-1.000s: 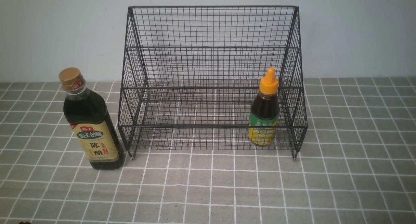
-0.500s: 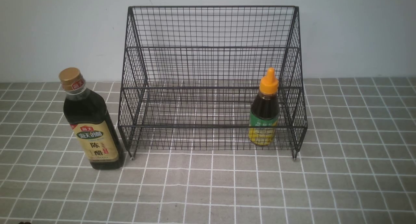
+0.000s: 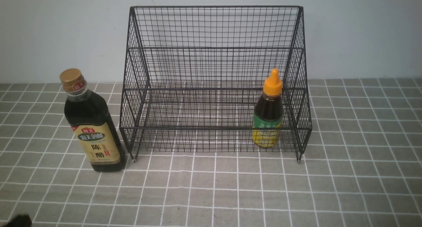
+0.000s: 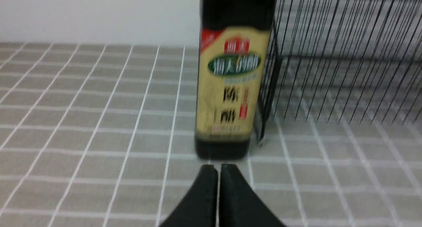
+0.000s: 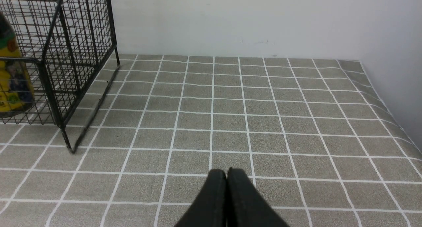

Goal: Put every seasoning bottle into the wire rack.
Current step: Use the left arm to grab the condiment bottle closest to it

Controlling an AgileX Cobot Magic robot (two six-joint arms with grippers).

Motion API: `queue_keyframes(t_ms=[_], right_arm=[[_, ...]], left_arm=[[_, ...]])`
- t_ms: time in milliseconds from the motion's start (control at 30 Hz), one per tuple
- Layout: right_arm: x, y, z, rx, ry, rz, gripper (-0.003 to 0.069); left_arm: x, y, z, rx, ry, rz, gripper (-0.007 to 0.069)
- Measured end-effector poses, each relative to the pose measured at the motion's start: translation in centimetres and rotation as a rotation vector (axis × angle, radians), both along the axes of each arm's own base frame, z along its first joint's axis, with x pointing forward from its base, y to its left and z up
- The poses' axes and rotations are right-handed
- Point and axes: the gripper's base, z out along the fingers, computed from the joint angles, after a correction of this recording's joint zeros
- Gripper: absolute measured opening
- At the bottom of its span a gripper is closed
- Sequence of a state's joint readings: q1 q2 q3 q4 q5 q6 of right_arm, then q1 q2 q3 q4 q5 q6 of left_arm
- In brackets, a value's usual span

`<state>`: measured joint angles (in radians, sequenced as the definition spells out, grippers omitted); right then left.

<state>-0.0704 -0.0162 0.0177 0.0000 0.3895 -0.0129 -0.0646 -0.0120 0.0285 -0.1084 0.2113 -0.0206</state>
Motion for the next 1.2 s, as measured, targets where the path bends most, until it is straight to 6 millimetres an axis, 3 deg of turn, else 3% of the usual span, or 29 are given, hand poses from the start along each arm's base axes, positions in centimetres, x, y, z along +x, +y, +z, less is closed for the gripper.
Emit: queue_keyframes(t_ms=[167, 300, 367, 500, 633, 700, 733, 833, 1067, 1200], right_arm=[[0.0, 0.0, 0.0, 0.0, 0.0, 0.0, -0.0011], [0.0, 0.0, 0.0, 0.0, 0.0, 0.0, -0.0011], [0.0, 0.0, 0.0, -0.005, 0.0, 0.0, -0.0011], [0.0, 0.0, 0.0, 0.0, 0.0, 0.0, -0.0011], [0.0, 0.0, 0.0, 0.0, 0.0, 0.0, -0.0011], [0.0, 0.0, 0.0, 0.0, 0.0, 0.0, -0.0011], [0.0, 0.0, 0.0, -0.005, 0.0, 0.0, -0.0011], [0.0, 0.0, 0.0, -0.005, 0.0, 0.0, -0.0011], [0.0, 0.0, 0.0, -0.005, 0.0, 0.0, -0.0011], [0.0, 0.0, 0.0, -0.005, 0.0, 0.0, -0.0011]], left_arm=[[0.0, 0.3, 2.5, -0.063, -0.269, 0.032, -0.0007], [-0.8, 0.8, 5.4, -0.114, -0.599, 0.069, -0.0007], [-0.6, 0.8, 6.0, -0.115, -0.623, 0.069, -0.0007], [1.4, 0.3, 7.3, -0.061, -0.498, 0.039, 0.0001], [3.9, -0.2, 9.0, -0.053, -0.398, -0.001, 0.0058], [6.3, -0.7, 10.2, -0.058, -0.334, -0.031, 0.0139], [6.4, -0.7, 10.2, -0.053, -0.331, -0.033, 0.0146], [9.5, -1.2, 11.1, -0.038, -0.263, -0.064, 0.0295], [15.0, -1.7, 10.5, -0.02, -0.151, -0.081, 0.0546], [17.2, -2.0, 9.4, -0.026, -0.138, -0.098, 0.058]])
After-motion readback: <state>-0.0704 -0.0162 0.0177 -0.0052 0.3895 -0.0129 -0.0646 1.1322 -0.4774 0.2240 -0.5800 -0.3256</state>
